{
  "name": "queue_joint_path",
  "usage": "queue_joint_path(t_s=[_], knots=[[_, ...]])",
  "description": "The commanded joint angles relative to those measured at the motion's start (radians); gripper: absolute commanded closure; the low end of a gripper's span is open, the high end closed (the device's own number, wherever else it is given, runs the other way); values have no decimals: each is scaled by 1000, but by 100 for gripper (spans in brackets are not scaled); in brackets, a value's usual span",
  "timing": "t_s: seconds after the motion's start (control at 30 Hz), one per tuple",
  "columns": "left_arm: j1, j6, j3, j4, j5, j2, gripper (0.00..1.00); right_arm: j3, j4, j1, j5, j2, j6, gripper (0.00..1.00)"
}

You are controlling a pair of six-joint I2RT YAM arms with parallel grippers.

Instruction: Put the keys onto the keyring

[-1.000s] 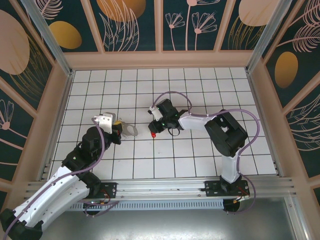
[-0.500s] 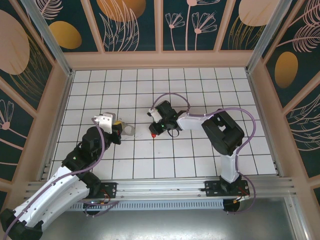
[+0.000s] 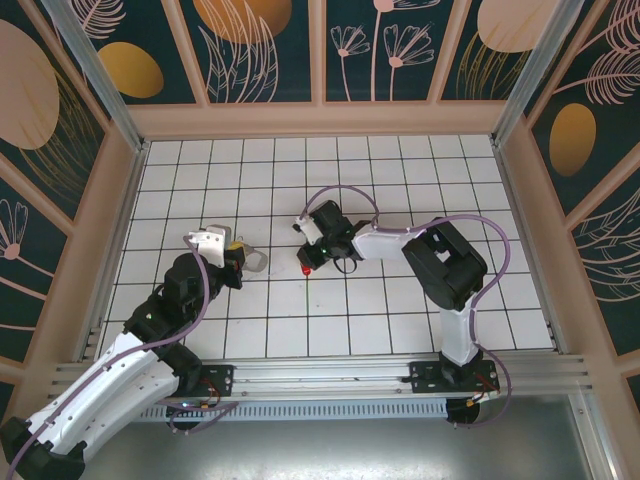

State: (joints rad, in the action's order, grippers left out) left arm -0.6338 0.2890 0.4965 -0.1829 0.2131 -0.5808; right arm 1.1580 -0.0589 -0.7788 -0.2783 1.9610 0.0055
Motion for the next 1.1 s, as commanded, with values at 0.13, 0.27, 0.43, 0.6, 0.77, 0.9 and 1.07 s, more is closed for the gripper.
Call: queue_joint_path(t_s=[0.13, 0.27, 0.43, 0.6, 0.77, 0.9, 1.07], knots=[[5, -21, -1, 46, -15, 1, 100, 32, 8, -10, 7, 18, -10, 87], [5, -21, -1, 46, -15, 1, 100, 31, 8, -10, 2, 24, -10, 88], [4, -19, -3, 46, -17, 2, 100, 29, 13, -10, -5, 23, -12, 93], [6, -20, -3, 45, -15, 2, 100, 23, 15, -10, -11, 24, -13, 92], [5, -20, -2, 45, -16, 2, 100, 17, 26, -10, -27, 24, -13, 87], [5, -19, -3, 43, -14, 5, 100, 16, 26, -9, -27, 26, -15, 90], [5, -21, -3, 45, -14, 4, 100, 12, 27, -4, -25, 23, -16, 91]])
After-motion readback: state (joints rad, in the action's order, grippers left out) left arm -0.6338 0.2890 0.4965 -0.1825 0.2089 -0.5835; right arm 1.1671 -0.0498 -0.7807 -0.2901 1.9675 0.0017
